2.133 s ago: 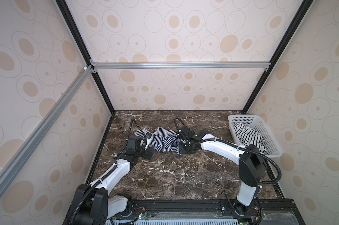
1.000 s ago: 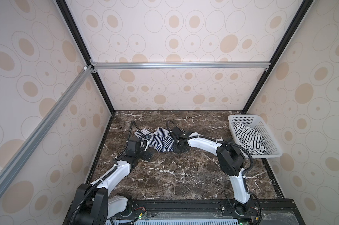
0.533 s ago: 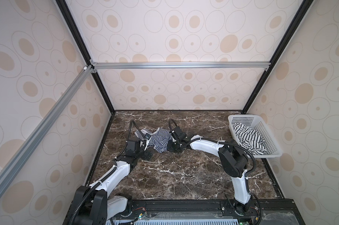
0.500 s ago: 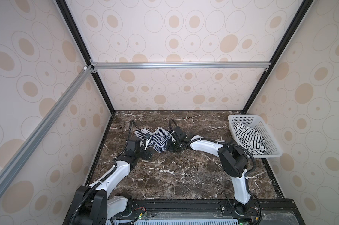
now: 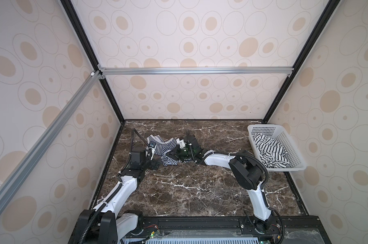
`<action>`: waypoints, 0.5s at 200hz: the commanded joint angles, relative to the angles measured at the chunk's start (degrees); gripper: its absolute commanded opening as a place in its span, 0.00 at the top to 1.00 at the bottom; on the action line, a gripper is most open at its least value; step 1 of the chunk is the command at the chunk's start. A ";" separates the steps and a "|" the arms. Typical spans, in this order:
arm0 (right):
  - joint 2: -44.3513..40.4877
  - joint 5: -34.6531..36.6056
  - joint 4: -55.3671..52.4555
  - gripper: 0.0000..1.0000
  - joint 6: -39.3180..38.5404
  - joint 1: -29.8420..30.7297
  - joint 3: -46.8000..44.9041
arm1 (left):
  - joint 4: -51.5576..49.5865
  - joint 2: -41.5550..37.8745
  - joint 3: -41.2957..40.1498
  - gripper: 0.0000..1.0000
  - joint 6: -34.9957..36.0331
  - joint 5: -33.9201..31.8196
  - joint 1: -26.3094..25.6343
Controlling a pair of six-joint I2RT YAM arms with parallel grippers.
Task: Fold and stack tank tops
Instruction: Smooth out the tank top at the center of the table.
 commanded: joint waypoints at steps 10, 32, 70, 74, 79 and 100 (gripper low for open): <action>1.22 2.64 -15.28 0.96 -4.78 0.96 0.48 | -0.08 0.90 0.72 0.01 0.17 0.39 0.23; -0.08 2.36 -15.16 0.77 -5.81 1.02 -1.85 | 0.82 2.75 0.82 0.01 0.48 1.28 0.23; -5.43 2.95 -20.60 0.61 -10.23 0.96 -3.50 | 0.27 7.58 3.48 0.01 0.26 4.85 0.12; -6.17 3.20 -21.50 0.61 -10.78 0.98 -3.61 | -0.06 8.11 3.88 0.01 0.19 5.52 0.04; -7.04 3.66 -22.67 0.61 -11.49 0.97 -3.88 | -0.30 8.60 4.38 0.01 0.22 6.37 -0.04; -10.65 5.94 -27.78 0.61 -14.36 0.83 -4.92 | -1.56 10.20 6.40 0.02 -0.07 8.96 -0.77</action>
